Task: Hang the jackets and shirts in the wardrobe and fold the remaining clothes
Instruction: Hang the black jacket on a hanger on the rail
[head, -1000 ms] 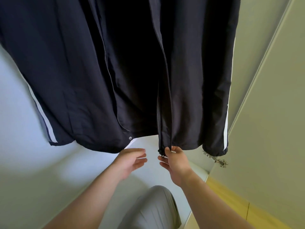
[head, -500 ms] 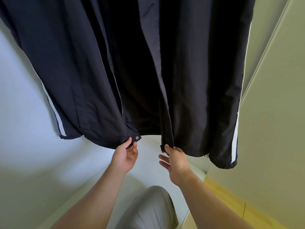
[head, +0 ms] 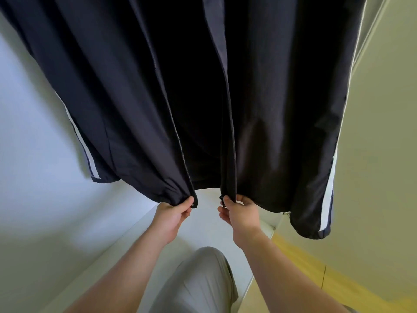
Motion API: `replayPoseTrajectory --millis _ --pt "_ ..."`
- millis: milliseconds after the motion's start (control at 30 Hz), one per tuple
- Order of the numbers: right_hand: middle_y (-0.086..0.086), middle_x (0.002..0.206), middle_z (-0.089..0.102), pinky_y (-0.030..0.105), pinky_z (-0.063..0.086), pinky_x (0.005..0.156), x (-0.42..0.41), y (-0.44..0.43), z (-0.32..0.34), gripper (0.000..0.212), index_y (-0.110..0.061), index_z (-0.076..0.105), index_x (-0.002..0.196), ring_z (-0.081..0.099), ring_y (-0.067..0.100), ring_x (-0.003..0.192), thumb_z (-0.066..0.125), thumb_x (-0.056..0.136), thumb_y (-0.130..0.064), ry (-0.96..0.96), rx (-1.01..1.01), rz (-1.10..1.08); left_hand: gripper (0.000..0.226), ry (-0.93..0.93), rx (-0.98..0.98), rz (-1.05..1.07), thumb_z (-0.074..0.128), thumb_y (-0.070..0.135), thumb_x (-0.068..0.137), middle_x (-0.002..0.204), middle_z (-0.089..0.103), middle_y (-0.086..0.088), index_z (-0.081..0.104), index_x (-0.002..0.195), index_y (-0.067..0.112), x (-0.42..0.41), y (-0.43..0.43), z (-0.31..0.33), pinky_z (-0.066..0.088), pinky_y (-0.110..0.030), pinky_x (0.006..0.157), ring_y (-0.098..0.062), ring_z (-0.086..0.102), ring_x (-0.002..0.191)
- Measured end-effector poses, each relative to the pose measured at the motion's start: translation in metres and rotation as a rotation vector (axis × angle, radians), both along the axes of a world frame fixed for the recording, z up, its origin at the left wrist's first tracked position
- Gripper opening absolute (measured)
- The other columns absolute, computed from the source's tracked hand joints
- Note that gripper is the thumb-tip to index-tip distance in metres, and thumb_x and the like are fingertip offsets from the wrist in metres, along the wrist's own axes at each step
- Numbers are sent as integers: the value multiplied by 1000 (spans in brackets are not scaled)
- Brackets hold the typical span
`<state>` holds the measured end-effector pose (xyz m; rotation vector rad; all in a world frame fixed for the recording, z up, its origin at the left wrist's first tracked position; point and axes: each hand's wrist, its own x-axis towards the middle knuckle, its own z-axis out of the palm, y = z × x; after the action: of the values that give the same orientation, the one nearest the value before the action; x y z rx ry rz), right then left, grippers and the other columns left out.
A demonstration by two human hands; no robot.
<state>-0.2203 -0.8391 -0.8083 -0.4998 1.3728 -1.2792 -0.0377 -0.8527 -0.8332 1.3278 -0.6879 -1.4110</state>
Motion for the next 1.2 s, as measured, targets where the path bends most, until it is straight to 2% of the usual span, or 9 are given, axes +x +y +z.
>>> replayPoseTrajectory --millis 133,267,433,533,633,767,833,967,1200 --pt "7 85 74 31 63 72 -3 0 0 6 -14 66 93 72 19 69 71 93 -10 122 -9 0 16 -216 -54 -31 74 15 93 68 67 -5 70 92 -1 -4 1 0 54 -30 70 -18 62 66" --pt "3 82 74 26 62 68 -3 4 0 4 -12 70 91 72 18 71 72 92 -9 149 -12 42 14 -275 -124 -92 72 15 95 78 75 -10 72 94 1 -11 3 3 58 -30 71 -22 74 76" --pt "6 75 73 38 59 82 -2 7 -1 5 -8 71 87 69 20 74 76 88 -9 186 2 106 10 -346 -208 -189 80 13 85 82 77 -9 75 91 5 -18 3 13 58 -29 71 -24 75 80" --pt "3 69 73 36 61 76 0 8 -2 6 -5 70 88 71 19 70 77 86 -5 156 12 119 21 -388 -229 -155 82 29 74 80 77 -4 76 86 12 -23 3 20 54 -23 61 -17 73 74" --pt "7 73 74 32 59 69 2 10 -3 4 -4 72 88 70 18 67 74 87 -2 62 27 131 19 -336 -236 -141 81 32 72 81 77 -7 77 81 15 -27 2 20 58 -29 68 -21 73 77" --pt "10 77 75 27 55 63 7 12 1 6 -3 70 94 69 18 70 73 89 -1 -137 84 127 7 -273 -207 -87 81 21 81 81 78 -9 79 78 15 -30 5 15 60 -39 82 -24 77 79" --pt "8 77 75 26 54 60 10 11 3 9 -5 69 97 70 17 70 71 90 0 -188 103 114 6 -257 -194 -48 80 17 85 80 78 -10 78 81 12 -30 7 14 59 -39 81 -25 76 78" --pt "5 81 76 26 50 60 17 10 4 14 -6 68 104 70 16 71 69 92 0 -210 115 90 5 -260 -206 -4 77 15 89 81 77 -6 77 89 10 -31 10 15 55 -32 68 -23 76 77" --pt "4 74 75 27 50 62 22 10 7 10 -9 71 97 68 16 71 67 93 -1 -185 107 74 6 -229 -171 53 78 15 88 83 79 -5 78 89 10 -30 10 17 55 -24 65 -19 76 81"
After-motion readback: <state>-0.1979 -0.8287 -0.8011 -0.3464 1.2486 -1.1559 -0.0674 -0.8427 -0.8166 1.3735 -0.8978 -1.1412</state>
